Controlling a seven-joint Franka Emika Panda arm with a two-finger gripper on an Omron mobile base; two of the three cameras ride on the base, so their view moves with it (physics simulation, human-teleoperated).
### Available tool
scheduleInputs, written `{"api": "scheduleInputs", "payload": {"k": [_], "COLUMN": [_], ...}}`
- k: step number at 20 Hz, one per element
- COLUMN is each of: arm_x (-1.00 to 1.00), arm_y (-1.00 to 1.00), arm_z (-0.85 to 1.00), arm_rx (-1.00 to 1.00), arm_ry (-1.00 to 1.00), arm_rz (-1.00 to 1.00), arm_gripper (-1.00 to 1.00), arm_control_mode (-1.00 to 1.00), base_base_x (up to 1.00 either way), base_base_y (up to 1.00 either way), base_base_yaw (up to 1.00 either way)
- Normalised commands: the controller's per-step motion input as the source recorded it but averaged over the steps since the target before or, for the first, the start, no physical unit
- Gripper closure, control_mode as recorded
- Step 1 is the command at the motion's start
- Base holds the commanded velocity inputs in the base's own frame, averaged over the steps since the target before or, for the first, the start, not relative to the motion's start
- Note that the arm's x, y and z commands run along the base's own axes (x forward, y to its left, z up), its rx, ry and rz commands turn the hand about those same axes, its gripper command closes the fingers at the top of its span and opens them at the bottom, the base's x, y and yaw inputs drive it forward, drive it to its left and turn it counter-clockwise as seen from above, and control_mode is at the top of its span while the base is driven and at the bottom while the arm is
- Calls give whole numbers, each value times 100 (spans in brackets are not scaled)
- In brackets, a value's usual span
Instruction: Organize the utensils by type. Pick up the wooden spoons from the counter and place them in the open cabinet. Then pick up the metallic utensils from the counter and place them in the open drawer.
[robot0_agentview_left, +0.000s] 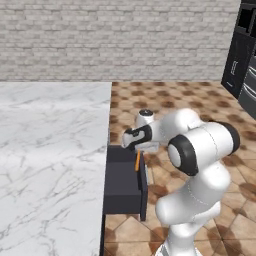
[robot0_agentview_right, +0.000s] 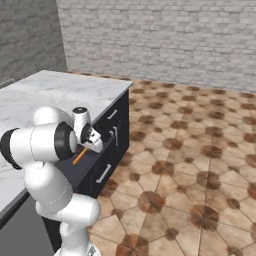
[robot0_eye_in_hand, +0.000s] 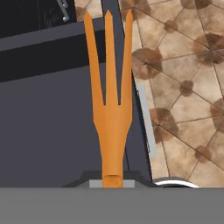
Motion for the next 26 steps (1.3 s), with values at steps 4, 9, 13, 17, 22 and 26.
{"api": "scheduleInputs", "payload": {"k": [4,9,13,17,22,26], "arm_x": [35,25,20,20,16,6], "arm_y": [0,3,6,3,1,0], "arm_z": [-36,-36,-45,-45,-43,-48], "arm_rx": [0,0,0,0,0,0], "arm_ry": [0,0,2,3,0,1], "arm_rz": [-1,0,0,0,0,0], "arm_gripper": [100,100,100,100,100,100], "arm_control_mode": [-100,-100,-100,-100,-100,-100], "base_base_x": [0,0,0,0,0,0], "base_base_y": [0,0,0,0,0,0], "base_base_yaw": [0,0,0,0,0,0]}}
